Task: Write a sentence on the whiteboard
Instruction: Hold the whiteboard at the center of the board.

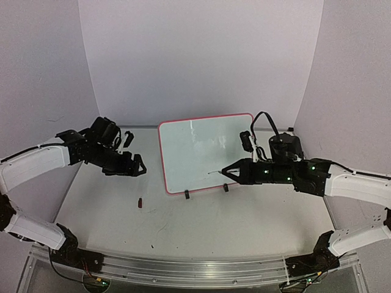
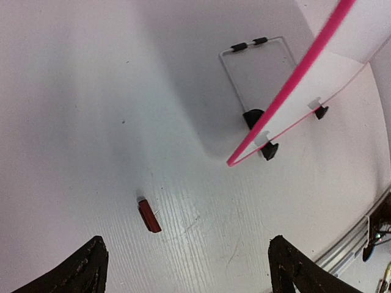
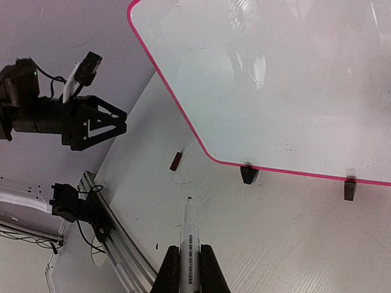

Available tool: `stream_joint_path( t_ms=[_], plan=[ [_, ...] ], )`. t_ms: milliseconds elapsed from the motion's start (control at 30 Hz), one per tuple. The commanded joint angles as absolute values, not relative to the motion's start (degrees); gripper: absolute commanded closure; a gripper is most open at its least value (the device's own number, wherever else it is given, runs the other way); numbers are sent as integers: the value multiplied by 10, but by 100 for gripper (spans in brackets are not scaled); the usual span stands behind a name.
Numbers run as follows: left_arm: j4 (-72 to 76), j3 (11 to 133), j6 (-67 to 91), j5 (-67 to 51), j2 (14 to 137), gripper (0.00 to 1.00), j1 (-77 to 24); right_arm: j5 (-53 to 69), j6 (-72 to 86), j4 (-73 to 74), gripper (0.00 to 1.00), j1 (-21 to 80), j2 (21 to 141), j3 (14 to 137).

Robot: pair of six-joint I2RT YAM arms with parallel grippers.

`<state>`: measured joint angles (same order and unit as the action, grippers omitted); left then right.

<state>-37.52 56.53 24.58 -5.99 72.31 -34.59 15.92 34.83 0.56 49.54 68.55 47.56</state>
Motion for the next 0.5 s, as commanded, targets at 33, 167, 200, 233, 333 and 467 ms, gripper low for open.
stream_joint_path(
  t_ms=[33,167,200,233,333,467],
  plan=[
    [-436,723,72,-165,748,11,-332,192,295,32,100,497,696,548],
    [-419,788,16,-233,789,12,-328,213,282,31,100,497,731,584],
    [-406,796,8,-249,799,12,-326,215,278,29,100,497,741,594],
    [-387,801,2,-265,808,12,-324,217,274,27,100,497,751,605],
    [-339,804,-16,-304,835,13,-305,222,265,14,100,496,782,632],
    [-282,795,-17,-341,864,13,-261,232,253,4,100,492,824,678]
  ],
)
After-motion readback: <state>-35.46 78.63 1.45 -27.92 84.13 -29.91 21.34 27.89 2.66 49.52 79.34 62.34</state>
